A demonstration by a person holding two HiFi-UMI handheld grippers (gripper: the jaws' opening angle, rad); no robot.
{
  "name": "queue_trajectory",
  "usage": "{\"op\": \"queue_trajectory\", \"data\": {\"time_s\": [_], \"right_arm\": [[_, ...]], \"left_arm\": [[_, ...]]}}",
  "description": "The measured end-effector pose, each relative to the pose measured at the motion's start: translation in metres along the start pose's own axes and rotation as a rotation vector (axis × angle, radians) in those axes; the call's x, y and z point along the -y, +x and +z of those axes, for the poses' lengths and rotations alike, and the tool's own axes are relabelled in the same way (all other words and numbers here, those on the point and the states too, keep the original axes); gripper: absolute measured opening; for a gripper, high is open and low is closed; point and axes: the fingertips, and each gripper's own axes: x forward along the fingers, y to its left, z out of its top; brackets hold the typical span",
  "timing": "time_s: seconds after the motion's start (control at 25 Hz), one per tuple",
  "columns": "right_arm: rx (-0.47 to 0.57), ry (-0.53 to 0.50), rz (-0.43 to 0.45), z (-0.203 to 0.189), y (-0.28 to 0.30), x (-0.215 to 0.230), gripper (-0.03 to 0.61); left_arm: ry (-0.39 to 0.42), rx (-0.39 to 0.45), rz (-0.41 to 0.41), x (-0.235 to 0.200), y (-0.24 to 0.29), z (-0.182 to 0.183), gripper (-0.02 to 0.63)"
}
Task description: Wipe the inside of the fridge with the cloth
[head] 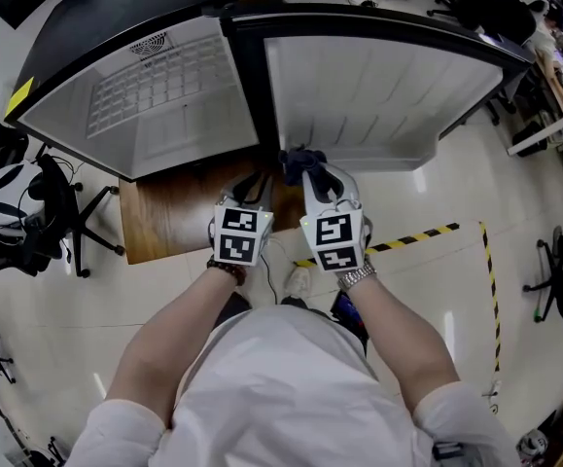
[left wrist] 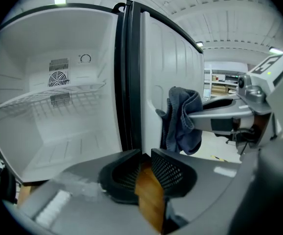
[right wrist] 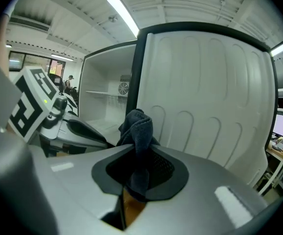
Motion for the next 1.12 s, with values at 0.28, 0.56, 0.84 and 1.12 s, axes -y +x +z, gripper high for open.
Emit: {"op": "queue_trajectory", "data": {"time_s": [0.28,0.56,0.84,1.12], "right_arm": [[-0.078,0.009,-0.012,-0.015,0.022,-0.002,0.055],[-0.116,0.021,-0.064,-0.027,0.026,0.021,0.055],[-0.134,0.037,-0.135,-0.038,0.012,0.057,0.055],[-0.159,0.058,-0.216,-0.055,-0.008,0.1,0.055]], "left_arm": [[-0.011,-0.012,0.019,-0.012,-0.008,-0.011,0.075],[-0.011,0.003,0.018,-0.013,-0.007,-0.006,0.075],[0.0,0.005,0.0,-0.005,-0.002,-0.002,0.075],[0.008,0.003,-0.014,0.003,0.003,0.002,0.075]]}}
